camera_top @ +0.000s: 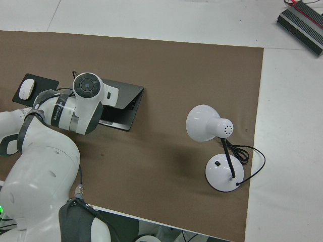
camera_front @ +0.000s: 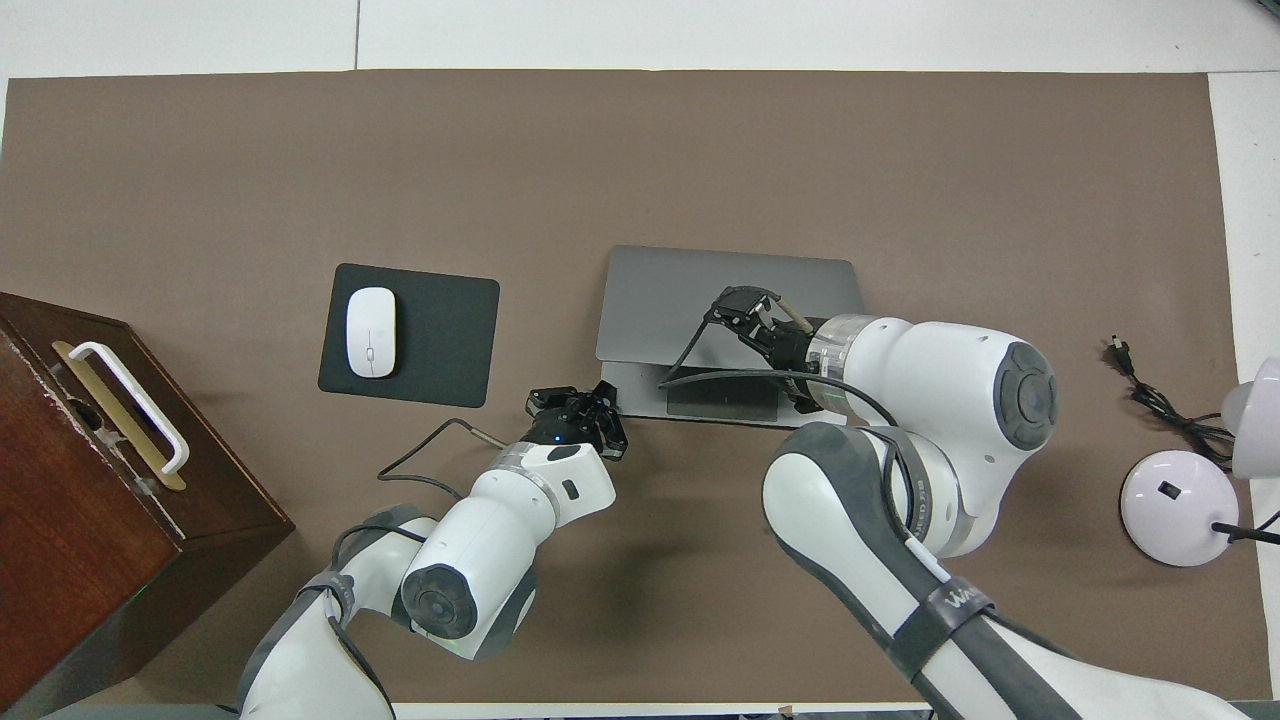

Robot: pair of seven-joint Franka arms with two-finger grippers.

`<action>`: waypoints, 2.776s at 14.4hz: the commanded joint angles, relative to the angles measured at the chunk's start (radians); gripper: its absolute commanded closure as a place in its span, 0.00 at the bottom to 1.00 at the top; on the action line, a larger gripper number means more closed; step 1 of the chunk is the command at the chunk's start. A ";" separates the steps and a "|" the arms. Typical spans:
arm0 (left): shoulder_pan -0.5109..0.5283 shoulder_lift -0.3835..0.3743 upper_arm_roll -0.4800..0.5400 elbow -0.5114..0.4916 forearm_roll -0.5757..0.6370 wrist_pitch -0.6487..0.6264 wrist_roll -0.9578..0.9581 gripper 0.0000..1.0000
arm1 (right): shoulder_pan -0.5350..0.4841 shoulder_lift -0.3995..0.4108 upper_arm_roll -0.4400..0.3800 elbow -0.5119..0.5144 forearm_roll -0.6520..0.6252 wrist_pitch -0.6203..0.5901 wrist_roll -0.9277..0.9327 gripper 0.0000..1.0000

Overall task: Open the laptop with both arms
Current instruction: 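Lift the laptop lid upward with the right gripper, left gripper holding base, then push the lid farther open with the right gripper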

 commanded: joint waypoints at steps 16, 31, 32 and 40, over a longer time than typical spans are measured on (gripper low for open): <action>0.019 0.075 0.001 0.026 -0.010 0.005 0.029 1.00 | -0.075 0.123 0.001 0.214 -0.054 -0.099 -0.046 0.00; 0.019 0.075 0.001 0.027 -0.010 0.005 0.029 1.00 | -0.072 0.200 0.001 0.368 -0.054 -0.141 -0.035 0.00; 0.019 0.075 0.001 0.027 -0.010 0.005 0.029 1.00 | -0.072 0.200 0.001 0.371 -0.054 -0.141 -0.035 0.00; 0.019 0.076 0.001 0.027 -0.010 0.005 0.029 1.00 | -0.093 0.231 0.001 0.458 -0.101 -0.231 -0.035 0.00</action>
